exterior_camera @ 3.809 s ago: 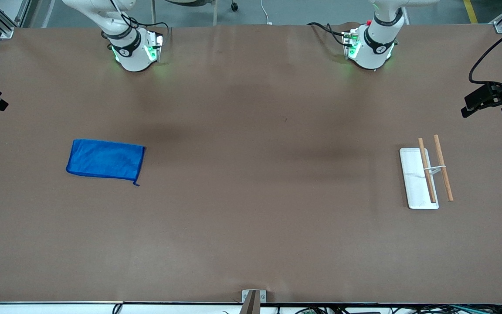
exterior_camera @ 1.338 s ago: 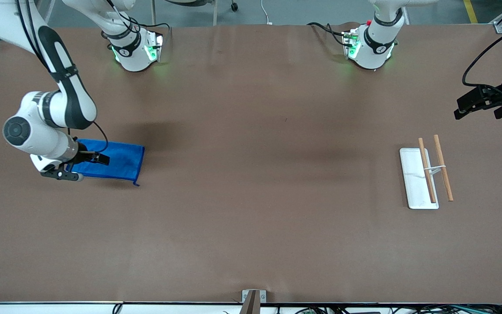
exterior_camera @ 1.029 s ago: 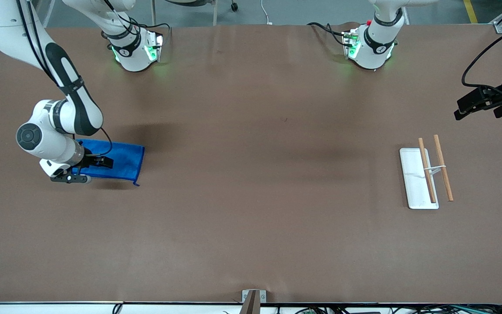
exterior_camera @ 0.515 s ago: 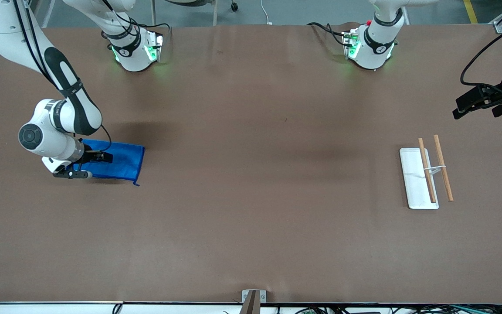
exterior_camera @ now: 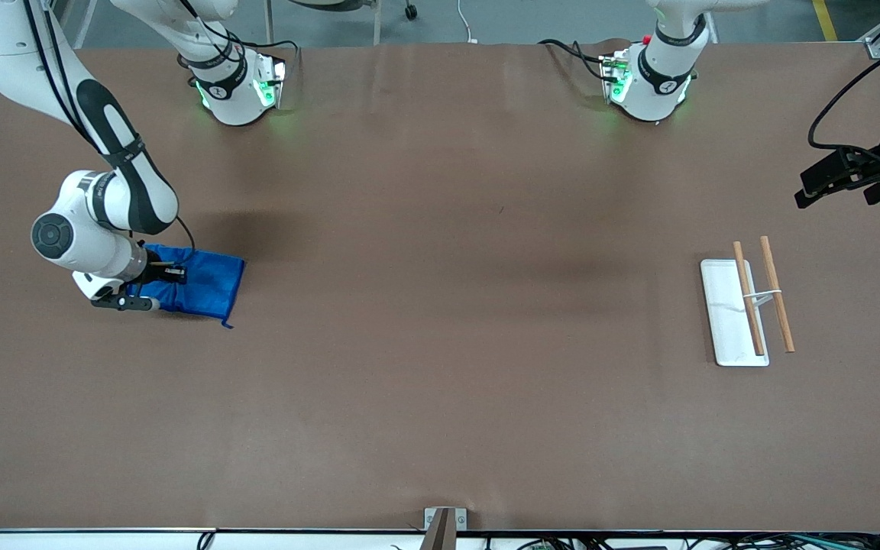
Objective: Right arm passes towel to left arm to hang
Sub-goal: 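Close the right gripper on the towel edge and lift it, then carry the towel toward the middle while the left gripper approaches it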
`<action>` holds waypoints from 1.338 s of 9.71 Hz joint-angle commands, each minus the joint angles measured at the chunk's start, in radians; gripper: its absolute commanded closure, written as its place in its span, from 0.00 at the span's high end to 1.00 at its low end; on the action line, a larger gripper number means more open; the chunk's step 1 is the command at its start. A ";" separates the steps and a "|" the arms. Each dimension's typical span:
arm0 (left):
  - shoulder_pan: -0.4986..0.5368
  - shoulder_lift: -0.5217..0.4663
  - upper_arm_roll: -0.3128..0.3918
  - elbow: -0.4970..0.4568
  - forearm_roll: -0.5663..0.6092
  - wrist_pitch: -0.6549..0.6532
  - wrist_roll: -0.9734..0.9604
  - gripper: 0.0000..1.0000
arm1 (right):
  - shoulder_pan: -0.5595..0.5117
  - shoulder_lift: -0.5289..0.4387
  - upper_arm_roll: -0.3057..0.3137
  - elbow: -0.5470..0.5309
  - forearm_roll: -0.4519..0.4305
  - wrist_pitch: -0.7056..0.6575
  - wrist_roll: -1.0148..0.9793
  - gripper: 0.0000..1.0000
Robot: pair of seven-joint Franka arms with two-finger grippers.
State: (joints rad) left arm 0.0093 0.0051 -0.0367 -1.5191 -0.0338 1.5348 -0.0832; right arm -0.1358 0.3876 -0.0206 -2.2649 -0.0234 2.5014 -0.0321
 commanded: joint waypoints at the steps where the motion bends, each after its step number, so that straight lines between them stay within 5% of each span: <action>1: 0.008 0.004 -0.005 -0.023 -0.014 0.005 -0.006 1.00 | 0.008 -0.036 0.010 0.036 0.000 -0.105 0.029 0.00; 6: 0.008 0.004 -0.002 -0.026 -0.130 0.002 -0.015 1.00 | 0.076 -0.102 0.049 0.296 0.000 -0.481 0.058 0.00; 9: 0.006 0.003 -0.002 -0.035 -0.213 0.002 -0.015 1.00 | 0.079 -0.102 0.242 0.401 0.016 -0.559 0.139 0.00; 13: -0.003 0.006 0.003 -0.100 -0.398 -0.041 0.010 1.00 | 0.107 -0.096 0.395 0.456 0.309 -0.526 0.141 0.00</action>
State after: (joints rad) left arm 0.0114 0.0069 -0.0338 -1.5534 -0.3830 1.4973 -0.0860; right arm -0.0282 0.2864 0.3345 -1.8308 0.2136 1.9682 0.1073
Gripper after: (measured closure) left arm 0.000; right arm 0.934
